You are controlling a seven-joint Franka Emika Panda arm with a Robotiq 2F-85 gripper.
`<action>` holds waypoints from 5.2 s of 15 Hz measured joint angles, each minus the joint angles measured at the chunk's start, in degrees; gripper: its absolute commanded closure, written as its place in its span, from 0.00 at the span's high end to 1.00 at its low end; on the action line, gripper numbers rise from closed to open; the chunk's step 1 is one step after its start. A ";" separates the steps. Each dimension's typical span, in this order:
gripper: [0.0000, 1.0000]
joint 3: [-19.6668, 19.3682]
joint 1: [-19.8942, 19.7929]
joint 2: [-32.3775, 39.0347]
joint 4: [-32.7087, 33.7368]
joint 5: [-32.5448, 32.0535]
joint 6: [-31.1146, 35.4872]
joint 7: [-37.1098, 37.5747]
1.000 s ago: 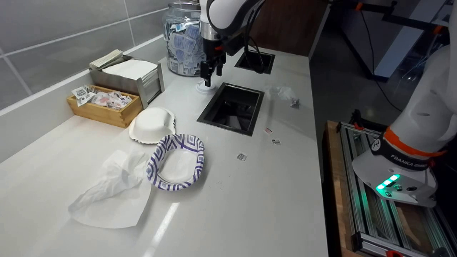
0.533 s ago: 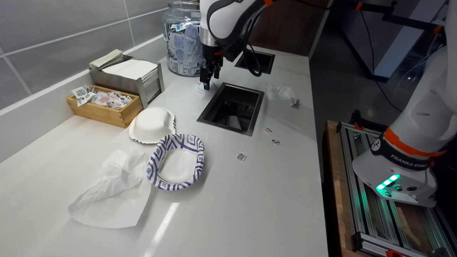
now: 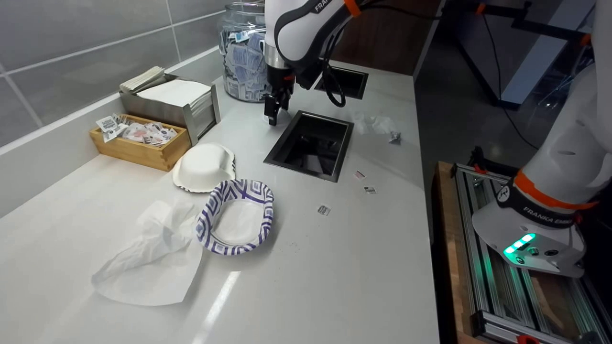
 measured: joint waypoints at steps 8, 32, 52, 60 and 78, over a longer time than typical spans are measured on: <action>0.36 0.05 -0.31 0.44 0.70 -0.03 0.02 -1.55; 0.10 4.47 -0.56 4.18 10.03 3.06 16.62 -1.80; 0.00 5.52 -2.03 12.02 20.71 4.29 0.14 -1.09; 0.00 2.38 1.87 9.59 19.66 1.25 -12.30 3.31; 0.00 2.17 2.31 8.94 18.73 0.89 -13.84 5.05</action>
